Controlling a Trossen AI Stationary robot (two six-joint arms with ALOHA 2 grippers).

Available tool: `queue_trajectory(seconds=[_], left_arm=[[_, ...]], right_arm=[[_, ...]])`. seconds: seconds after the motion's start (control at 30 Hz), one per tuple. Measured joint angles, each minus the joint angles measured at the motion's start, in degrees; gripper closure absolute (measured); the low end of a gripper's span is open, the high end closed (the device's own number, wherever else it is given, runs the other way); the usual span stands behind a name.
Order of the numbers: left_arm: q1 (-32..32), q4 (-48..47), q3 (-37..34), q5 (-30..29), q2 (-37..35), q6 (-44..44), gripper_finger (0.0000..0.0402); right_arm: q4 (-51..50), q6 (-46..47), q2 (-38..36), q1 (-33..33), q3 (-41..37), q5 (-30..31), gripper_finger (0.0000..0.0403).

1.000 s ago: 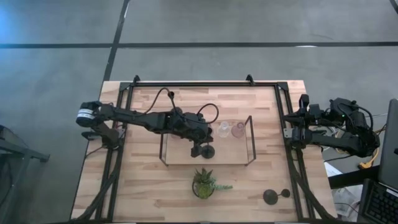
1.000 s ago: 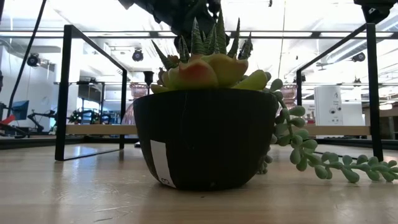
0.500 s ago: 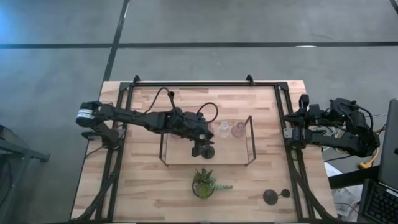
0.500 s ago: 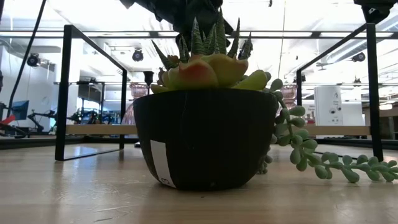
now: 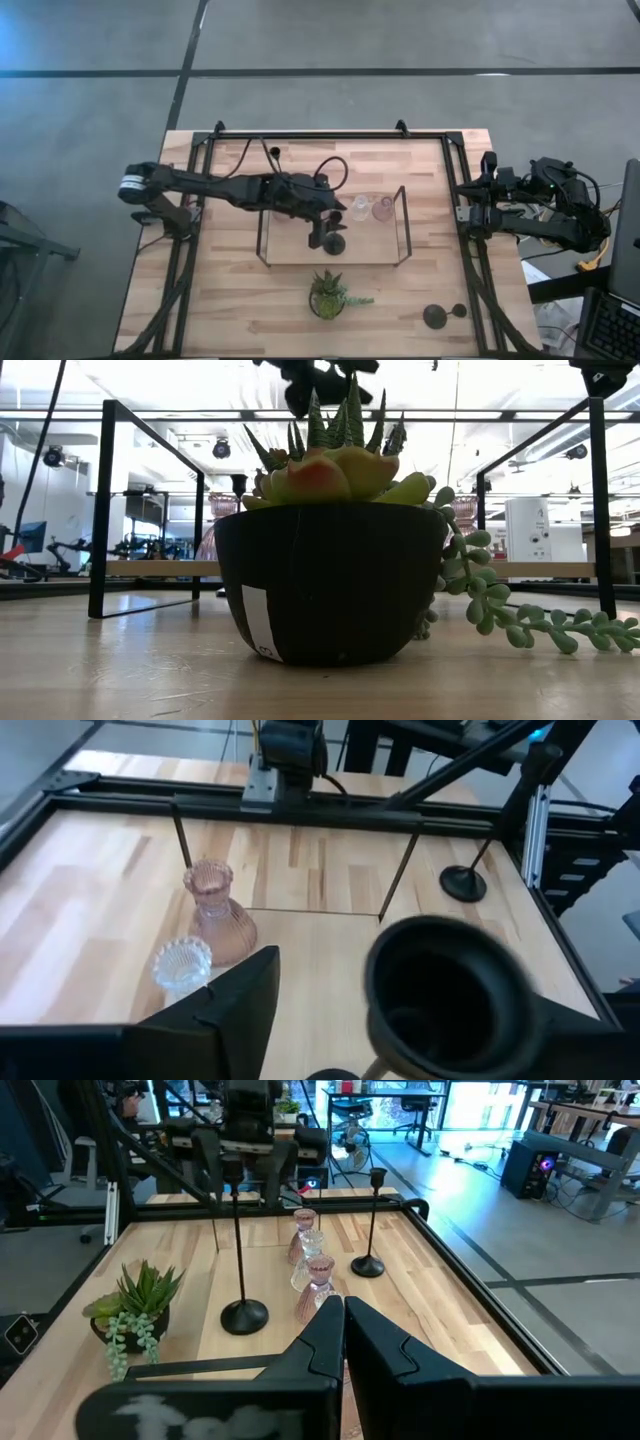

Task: Pick & Place candle stick holders
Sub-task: Put the top right black candle holder on the shelf, then put the top black candle holder on the shelf

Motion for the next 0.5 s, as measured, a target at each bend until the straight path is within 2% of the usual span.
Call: queue_trajectory(seconds=[0.3,0.5], left_arm=[[-1.9,-7.4,5.6,-5.3,-2.6,3.1,0.0151],[-3.5,-13.0,8.3,-16.2,-5.6,3.0,0.0151]], right_arm=[[0.0,0.0,0.0,0.0,0.0,0.0,0.0394],[0.0,0.0,0.0,0.0,0.0,0.0,0.0394]])
